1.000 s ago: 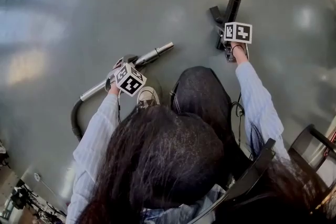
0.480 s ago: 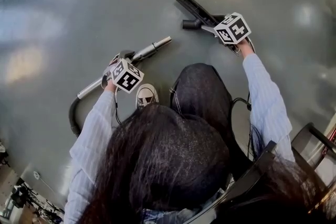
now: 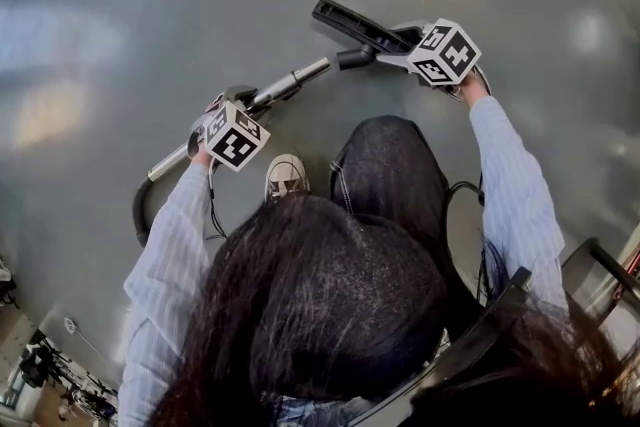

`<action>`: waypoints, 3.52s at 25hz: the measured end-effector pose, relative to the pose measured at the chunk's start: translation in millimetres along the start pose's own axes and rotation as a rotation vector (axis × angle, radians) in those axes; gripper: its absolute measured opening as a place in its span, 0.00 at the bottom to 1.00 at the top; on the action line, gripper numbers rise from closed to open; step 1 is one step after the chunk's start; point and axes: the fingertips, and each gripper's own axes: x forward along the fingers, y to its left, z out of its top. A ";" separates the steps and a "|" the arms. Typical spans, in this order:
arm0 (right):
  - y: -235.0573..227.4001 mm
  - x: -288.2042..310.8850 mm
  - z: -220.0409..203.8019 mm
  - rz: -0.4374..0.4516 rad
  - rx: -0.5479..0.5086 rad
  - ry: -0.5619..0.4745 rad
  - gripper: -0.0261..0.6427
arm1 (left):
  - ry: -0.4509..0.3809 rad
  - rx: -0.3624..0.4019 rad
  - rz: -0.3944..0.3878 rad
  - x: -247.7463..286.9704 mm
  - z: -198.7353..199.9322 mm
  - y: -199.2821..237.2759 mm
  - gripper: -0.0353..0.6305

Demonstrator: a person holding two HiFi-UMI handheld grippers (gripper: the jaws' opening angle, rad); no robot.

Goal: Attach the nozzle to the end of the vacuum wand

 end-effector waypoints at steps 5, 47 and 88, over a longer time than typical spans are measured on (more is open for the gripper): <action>32.7 28.6 33.1 0.065 -0.018 -0.036 0.41 | -0.002 0.018 -0.021 -6.2 -40.1 8.6 0.32; 30.3 43.8 46.0 -0.023 -0.348 0.138 0.40 | 0.049 0.056 -0.054 -0.3 -20.1 -0.2 0.31; 66.7 -16.5 64.1 -0.043 0.350 -0.509 0.14 | -0.338 -0.601 0.217 -56.6 22.4 32.8 0.07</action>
